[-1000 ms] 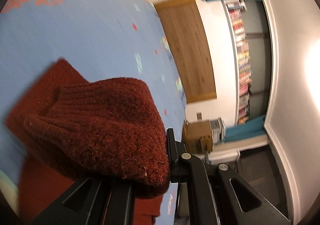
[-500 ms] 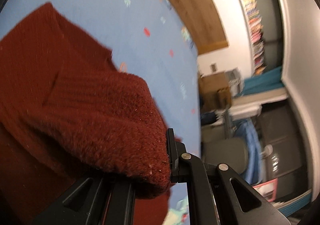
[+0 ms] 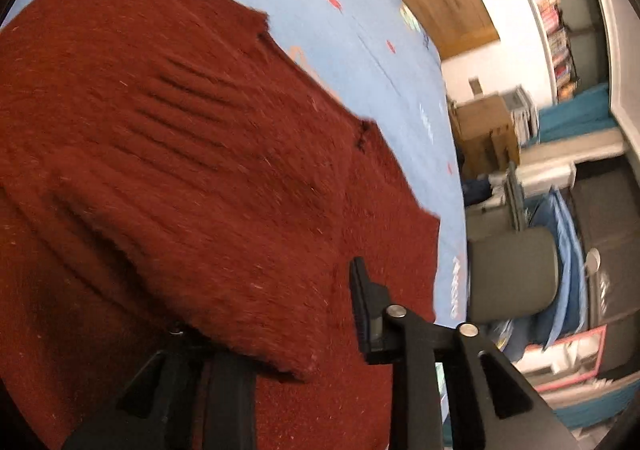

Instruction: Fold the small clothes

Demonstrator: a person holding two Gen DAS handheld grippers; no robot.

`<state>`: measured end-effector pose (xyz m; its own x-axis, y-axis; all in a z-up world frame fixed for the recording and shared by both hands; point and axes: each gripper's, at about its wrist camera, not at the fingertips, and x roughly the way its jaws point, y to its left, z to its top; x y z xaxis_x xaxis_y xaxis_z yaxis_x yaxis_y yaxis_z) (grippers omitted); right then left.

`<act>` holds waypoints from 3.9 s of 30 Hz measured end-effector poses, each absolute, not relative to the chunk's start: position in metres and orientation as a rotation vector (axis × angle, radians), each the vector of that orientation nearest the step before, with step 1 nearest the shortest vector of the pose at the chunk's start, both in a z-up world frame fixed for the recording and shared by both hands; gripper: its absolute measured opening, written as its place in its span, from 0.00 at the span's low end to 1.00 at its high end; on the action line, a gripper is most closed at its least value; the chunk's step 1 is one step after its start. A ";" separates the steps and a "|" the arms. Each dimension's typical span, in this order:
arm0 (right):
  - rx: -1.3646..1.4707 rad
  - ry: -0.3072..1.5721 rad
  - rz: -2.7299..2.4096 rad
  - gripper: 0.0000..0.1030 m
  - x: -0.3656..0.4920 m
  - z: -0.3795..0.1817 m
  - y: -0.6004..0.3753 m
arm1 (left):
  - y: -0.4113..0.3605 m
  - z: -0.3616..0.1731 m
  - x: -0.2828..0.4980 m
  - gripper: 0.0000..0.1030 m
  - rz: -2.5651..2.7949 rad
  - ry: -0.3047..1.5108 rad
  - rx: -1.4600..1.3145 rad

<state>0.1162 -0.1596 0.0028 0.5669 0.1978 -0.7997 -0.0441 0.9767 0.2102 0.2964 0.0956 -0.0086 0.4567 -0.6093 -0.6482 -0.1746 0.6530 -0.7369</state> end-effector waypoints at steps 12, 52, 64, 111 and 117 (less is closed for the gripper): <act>0.197 0.939 0.154 0.84 0.123 0.005 -0.172 | 0.071 0.009 0.318 0.06 -0.317 1.053 -0.810; 0.092 0.942 0.133 0.84 0.141 0.020 -0.131 | 0.036 -0.007 0.238 0.49 -0.160 0.988 -0.090; 0.025 0.963 0.170 0.84 0.155 0.016 -0.101 | 0.100 -0.031 0.215 0.56 -0.080 1.015 -0.151; 0.047 0.975 0.137 0.84 0.096 0.031 -0.085 | 0.091 -0.011 0.078 0.83 -0.057 0.995 0.031; 0.063 0.961 0.127 0.84 0.081 0.038 -0.086 | 0.099 0.007 0.057 0.83 -0.044 0.961 0.033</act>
